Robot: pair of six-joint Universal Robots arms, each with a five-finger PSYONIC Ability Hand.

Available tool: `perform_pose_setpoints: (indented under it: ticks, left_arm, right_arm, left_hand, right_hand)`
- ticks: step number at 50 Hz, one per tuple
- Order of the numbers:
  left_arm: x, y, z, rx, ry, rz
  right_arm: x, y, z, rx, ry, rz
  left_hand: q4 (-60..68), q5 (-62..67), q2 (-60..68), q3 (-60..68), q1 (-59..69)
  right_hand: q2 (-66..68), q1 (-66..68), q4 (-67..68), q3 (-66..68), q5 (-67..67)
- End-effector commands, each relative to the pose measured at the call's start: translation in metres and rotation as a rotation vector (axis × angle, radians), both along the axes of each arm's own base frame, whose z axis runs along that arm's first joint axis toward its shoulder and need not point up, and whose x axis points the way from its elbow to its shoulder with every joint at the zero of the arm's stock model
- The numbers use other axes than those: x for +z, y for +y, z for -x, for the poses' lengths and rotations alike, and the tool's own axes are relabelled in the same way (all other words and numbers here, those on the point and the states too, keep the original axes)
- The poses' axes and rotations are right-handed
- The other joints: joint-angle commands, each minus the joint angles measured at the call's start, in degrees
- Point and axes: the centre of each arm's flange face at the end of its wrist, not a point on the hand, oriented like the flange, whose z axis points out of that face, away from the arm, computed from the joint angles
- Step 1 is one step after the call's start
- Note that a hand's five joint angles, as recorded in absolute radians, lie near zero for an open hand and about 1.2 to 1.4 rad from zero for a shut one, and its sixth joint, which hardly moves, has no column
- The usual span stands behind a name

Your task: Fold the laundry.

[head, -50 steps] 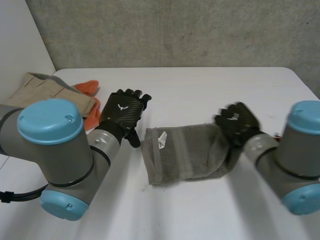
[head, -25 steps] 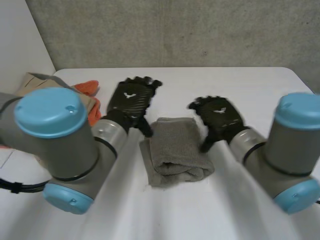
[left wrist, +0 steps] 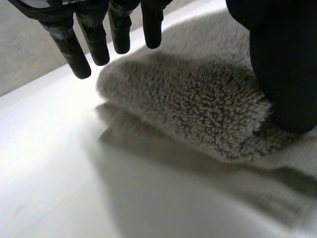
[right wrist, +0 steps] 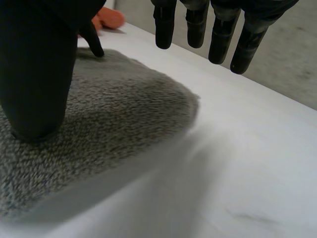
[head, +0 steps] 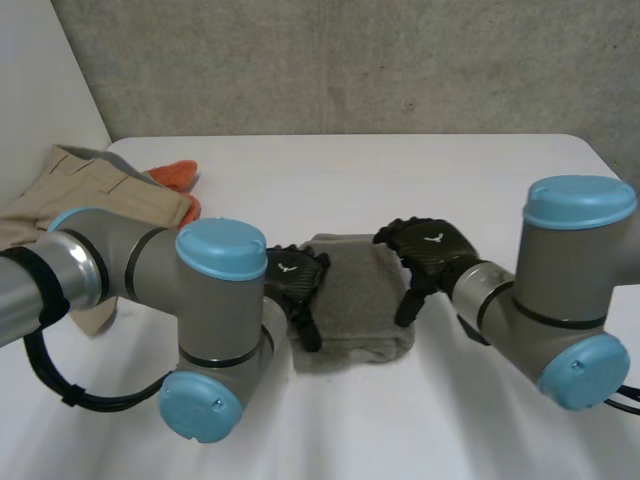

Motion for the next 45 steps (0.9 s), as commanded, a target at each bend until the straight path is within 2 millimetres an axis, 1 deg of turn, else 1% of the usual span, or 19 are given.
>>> perform_pose_setpoints:
  ticks: [1,3,4,8,14,18,21,22,23,25,26,27,29,30,31,35,37,40,45]
  left_arm:
    - [-0.009,-0.002,-0.015,0.022,-0.091,0.007]
    - [-0.009,-0.001,-0.015,0.02,-0.094,0.005]
    - [-0.009,-0.001,-0.016,0.02,-0.099,-0.001]
    - [-0.01,0.001,-0.017,0.02,-0.106,-0.016]
    - [-0.01,0.003,-0.018,0.014,-0.11,-0.023]
    - [0.002,0.003,-0.018,0.013,-0.085,-0.001]
    - [0.016,0.003,-0.017,0.012,-0.06,0.026]
    - [0.022,0.003,-0.017,0.012,-0.05,0.038]
    - [0.035,0.004,-0.017,0.007,-0.026,0.06]
    - [0.048,0.005,-0.016,-0.009,0.003,0.084]
    - [0.056,0.006,-0.015,-0.02,0.019,0.095]
    - [0.069,0.009,-0.014,-0.053,0.052,0.116]
    - [0.082,0.012,-0.013,-0.088,0.085,0.134]
    - [0.089,0.013,-0.012,-0.108,0.101,0.143]
    - [0.1,0.015,-0.013,-0.144,0.13,0.16]
    - [0.122,0.016,-0.015,-0.246,0.188,0.181]
    - [0.128,0.018,-0.016,-0.314,0.211,0.17]
    - [0.131,0.021,-0.019,-0.373,0.222,0.141]
    - [0.138,0.021,-0.029,-0.443,0.234,0.084]
  right_arm:
    - [-0.013,0.021,-0.026,0.087,0.018,-0.017]
    - [-0.017,0.021,-0.029,0.094,0.028,-0.021]
    - [-0.023,0.021,-0.031,0.104,0.047,-0.029]
    - [-0.033,0.021,-0.03,0.114,0.102,-0.028]
    - [-0.033,0.016,-0.024,0.091,0.163,0.006]
    - [-0.029,0.015,-0.021,0.072,0.176,0.018]
    - [-0.024,0.017,-0.019,0.057,0.177,0.026]
    - [-0.016,0.017,-0.017,0.043,0.172,0.052]
    - [-0.008,0.018,-0.016,0.035,0.163,0.071]
    - [0.005,0.02,-0.012,0.019,0.149,0.101]
    - [0.018,0.023,-0.009,-0.004,0.122,0.135]
    - [0.023,0.024,-0.007,-0.016,0.112,0.153]
    - [0.029,0.026,-0.003,-0.041,0.09,0.18]
    - [0.031,0.025,0.003,-0.077,0.066,0.188]
    - [0.028,0.025,0.007,-0.098,0.054,0.174]
    - [0.014,0.025,0.023,-0.179,-0.021,0.058]
    - [0.004,0.027,0.032,-0.234,-0.066,-0.03]
    - [-0.01,0.031,0.046,-0.285,-0.096,-0.147]
    - [-0.026,0.04,0.05,-0.247,-0.133,-0.256]
  left_hand:
    - [0.1,-1.1,-0.1,-0.5,0.6]
    - [0.1,-1.1,-0.1,-0.5,0.6]
    - [0.1,-1.1,-0.1,-0.5,0.6]
    - [-0.1,-1.3,-0.2,-0.7,0.5]
    - [-0.4,-1.6,-0.6,-1.0,0.1]
    - [-0.4,-1.6,-0.6,-1.0,0.1]
    - [-0.8,-1.9,-0.9,-1.3,-0.2]
    - [-0.8,-1.9,-0.9,-1.3,-0.2]
    - [-0.8,-1.9,-0.9,-1.3,-0.2]
    - [-0.9,-2.1,-1.1,-1.5,-0.4]
    - [-0.9,-2.1,-1.1,-1.5,-0.4]
    - [-0.9,-2.1,-1.1,-1.5,-0.4]
    - [-0.9,-2.1,-1.1,-1.5,-0.4]
    - [-0.9,-2.1,-1.1,-1.5,-0.4]
    - [-0.9,-2.1,-1.1,-1.5,-0.4]
    - [-0.8,-1.9,-0.9,-1.3,-0.2]
    - [-0.4,-1.6,-0.6,-1.0,0.1]
    - [-0.4,-1.6,-0.6,-1.0,0.1]
    - [-0.4,-1.6,-0.6,-1.0,0.1]
  right_hand:
    - [-2.7,-1.7,-3.6,-2.5,-4.1]
    - [-2.7,-1.7,-3.6,-2.5,-4.1]
    - [-2.7,-1.7,-3.6,-2.5,-4.1]
    - [-2.7,-1.7,-3.6,-2.5,-4.1]
    - [-2.7,-1.7,-3.6,-2.5,-4.1]
    - [-2.7,-1.7,-3.6,-2.5,-4.1]
    - [-2.7,-1.7,-3.6,-2.5,-4.1]
    - [-2.7,-1.7,-3.6,-2.5,-4.1]
    - [-2.7,-1.7,-3.6,-2.5,-4.1]
    - [-2.7,-1.7,-3.6,-2.5,-4.1]
    - [-2.7,-1.7,-3.6,-2.5,-4.1]
    - [-2.7,-1.7,-3.6,-2.5,-4.1]
    - [-2.7,-1.7,-3.6,-2.5,-4.1]
    - [-2.7,-1.7,-3.6,-2.5,-4.1]
    - [-2.7,-1.7,-3.6,-2.5,-4.1]
    - [-2.7,-1.7,-3.6,-2.5,-4.1]
    - [-2.7,-1.7,-3.6,-2.5,-4.1]
    - [-2.7,-1.7,-3.6,-2.5,-4.1]
    - [-2.7,-1.7,-3.6,-2.5,-4.1]
